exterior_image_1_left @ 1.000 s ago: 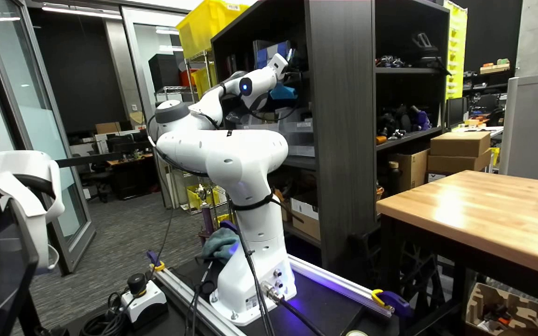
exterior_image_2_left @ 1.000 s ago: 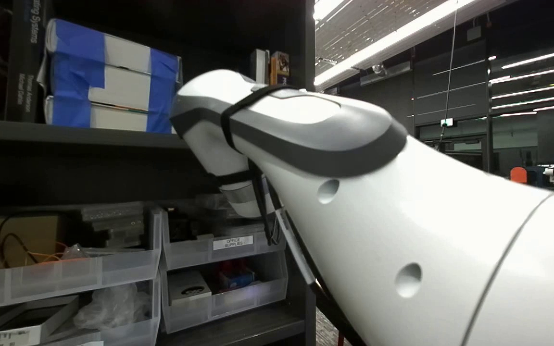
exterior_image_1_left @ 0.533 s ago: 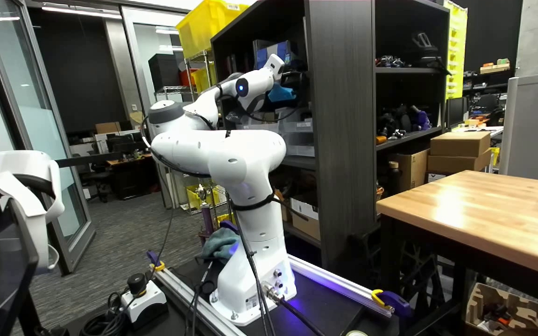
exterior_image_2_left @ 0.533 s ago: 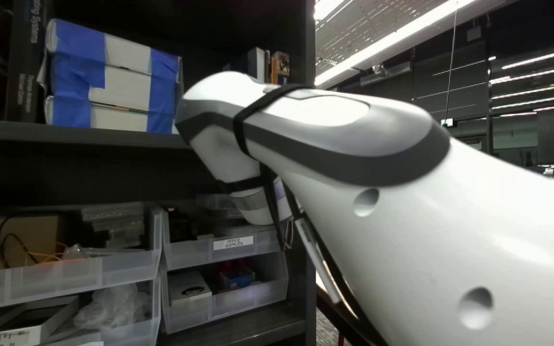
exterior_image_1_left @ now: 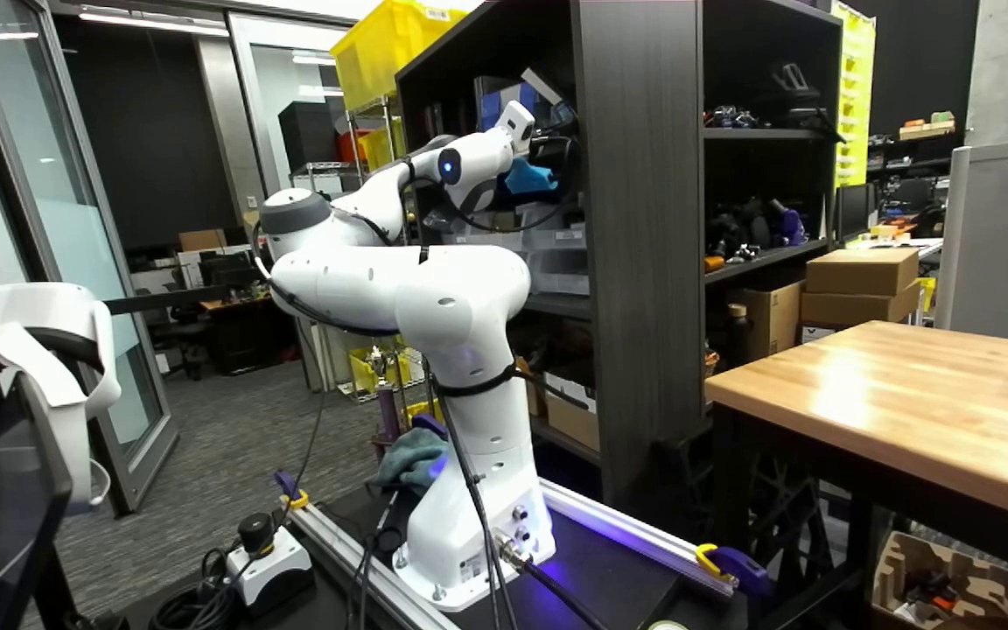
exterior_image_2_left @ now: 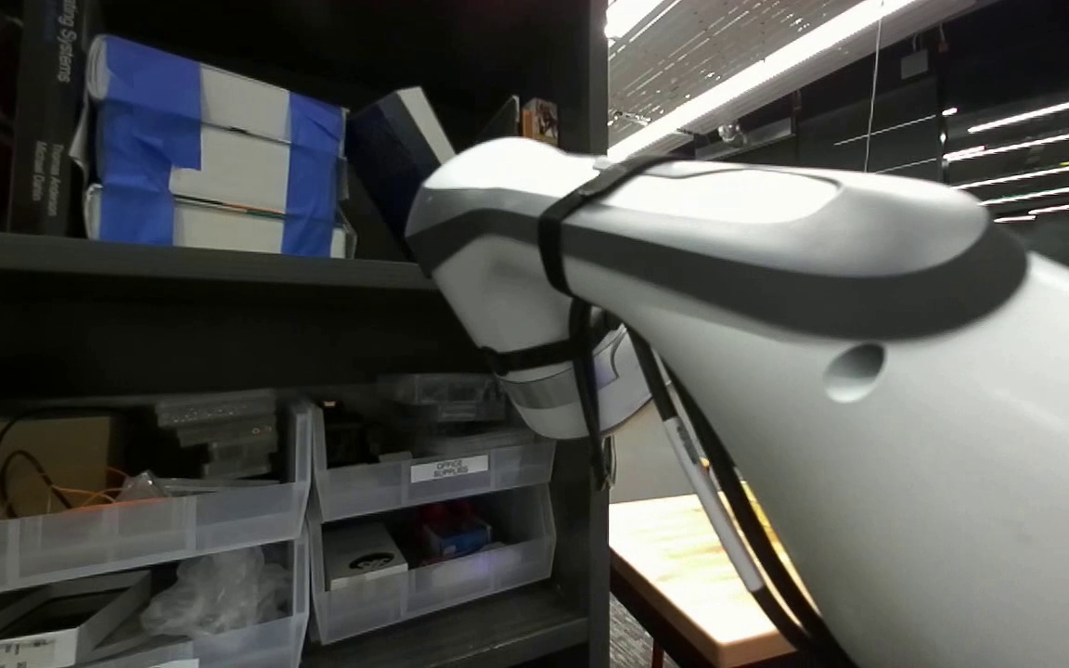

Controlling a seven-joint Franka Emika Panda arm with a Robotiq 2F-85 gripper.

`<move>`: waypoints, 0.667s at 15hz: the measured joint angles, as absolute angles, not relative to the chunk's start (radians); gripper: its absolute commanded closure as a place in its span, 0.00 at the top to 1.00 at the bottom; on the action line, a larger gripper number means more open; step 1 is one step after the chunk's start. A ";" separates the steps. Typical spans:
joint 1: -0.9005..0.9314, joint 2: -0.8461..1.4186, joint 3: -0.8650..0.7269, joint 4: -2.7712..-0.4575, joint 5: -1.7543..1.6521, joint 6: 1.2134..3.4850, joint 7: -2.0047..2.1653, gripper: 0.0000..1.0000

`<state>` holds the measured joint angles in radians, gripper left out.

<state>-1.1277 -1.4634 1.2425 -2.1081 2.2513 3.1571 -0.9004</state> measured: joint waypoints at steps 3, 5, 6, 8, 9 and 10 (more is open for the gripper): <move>-1.115 -1.463 1.242 -2.120 2.251 3.157 -0.912 1.00; -1.109 -1.463 1.242 -2.124 2.251 3.157 -0.915 1.00; -1.108 -1.463 1.242 -2.125 2.251 3.157 -0.915 1.00; -1.101 -1.463 1.242 -2.132 2.251 3.158 -0.915 1.00; -1.094 -1.464 1.241 -2.138 2.252 3.158 -0.915 1.00; -1.082 -1.464 1.238 -2.151 2.259 3.159 -0.917 1.00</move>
<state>-1.0821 -1.4641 1.2377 -2.1505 2.2589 3.1592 -0.9172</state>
